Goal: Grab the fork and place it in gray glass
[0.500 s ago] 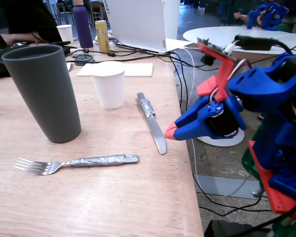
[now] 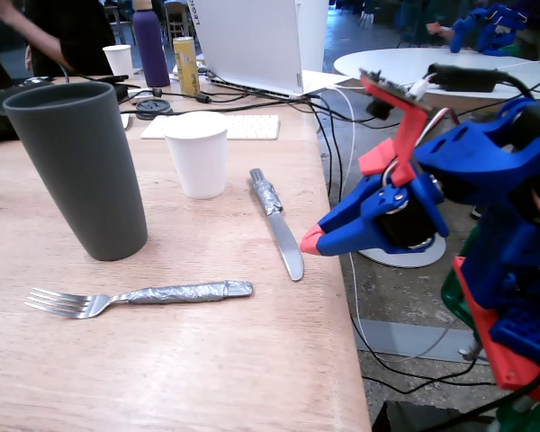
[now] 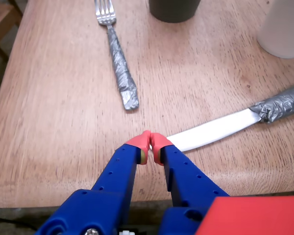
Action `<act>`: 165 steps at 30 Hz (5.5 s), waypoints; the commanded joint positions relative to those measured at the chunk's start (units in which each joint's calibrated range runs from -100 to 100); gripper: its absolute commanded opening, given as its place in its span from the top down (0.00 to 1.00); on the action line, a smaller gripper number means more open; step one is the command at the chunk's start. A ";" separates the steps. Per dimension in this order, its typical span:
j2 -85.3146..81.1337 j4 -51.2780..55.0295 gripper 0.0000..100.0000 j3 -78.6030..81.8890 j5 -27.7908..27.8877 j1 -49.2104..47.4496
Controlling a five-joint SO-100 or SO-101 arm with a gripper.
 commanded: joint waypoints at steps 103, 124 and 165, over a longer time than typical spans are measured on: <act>114.72 18.48 1.00 -112.55 3.61 -5.34; 124.15 16.83 0.63 -119.06 6.30 -6.01; 134.27 25.45 1.00 -127.74 8.74 -3.65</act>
